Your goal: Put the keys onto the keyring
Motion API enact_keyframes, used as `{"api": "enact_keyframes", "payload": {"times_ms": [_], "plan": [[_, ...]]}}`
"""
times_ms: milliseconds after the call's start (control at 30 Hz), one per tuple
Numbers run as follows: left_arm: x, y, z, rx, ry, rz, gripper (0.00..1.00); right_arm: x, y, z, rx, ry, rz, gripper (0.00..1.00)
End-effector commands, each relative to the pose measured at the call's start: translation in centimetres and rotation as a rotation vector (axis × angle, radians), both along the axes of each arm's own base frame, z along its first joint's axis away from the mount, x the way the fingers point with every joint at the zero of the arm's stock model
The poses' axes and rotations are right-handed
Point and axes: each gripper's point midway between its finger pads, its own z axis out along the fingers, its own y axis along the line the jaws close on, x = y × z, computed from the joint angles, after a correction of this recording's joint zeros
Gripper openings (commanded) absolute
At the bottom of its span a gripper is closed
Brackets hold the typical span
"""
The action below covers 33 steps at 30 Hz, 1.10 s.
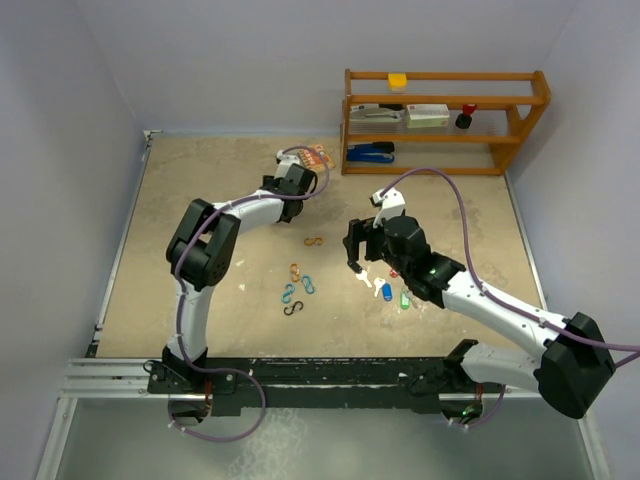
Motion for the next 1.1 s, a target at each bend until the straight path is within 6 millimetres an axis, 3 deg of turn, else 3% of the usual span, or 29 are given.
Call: {"api": "enact_keyframes", "payload": {"times_ms": [0, 233, 367, 767, 1067], "plan": [[1.1, 0.9, 3.0, 0.081, -0.074, 0.044, 0.53, 0.4, 0.1, 1.3, 0.037, -0.037, -0.016, 0.87], [1.0, 0.4, 2.8, 0.051, -0.067, 0.026, 0.54, 0.4, 0.1, 1.3, 0.037, -0.039, -0.016, 0.87], [1.0, -0.4, 3.8, -0.015, -0.081, 0.008, 0.54, 0.4, 0.0, 1.2, 0.033, -0.037, -0.019, 0.87], [-0.2, -6.2, 14.0, -0.549, -0.295, -0.194, 0.54, 0.5, 0.2, 0.8, 0.055, -0.025, -0.017, 0.85], [-2.4, -9.2, 17.6, -0.775, -0.314, -0.302, 0.54, 2.5, 1.3, 1.0, 0.151, 0.038, 0.009, 0.84]]}}
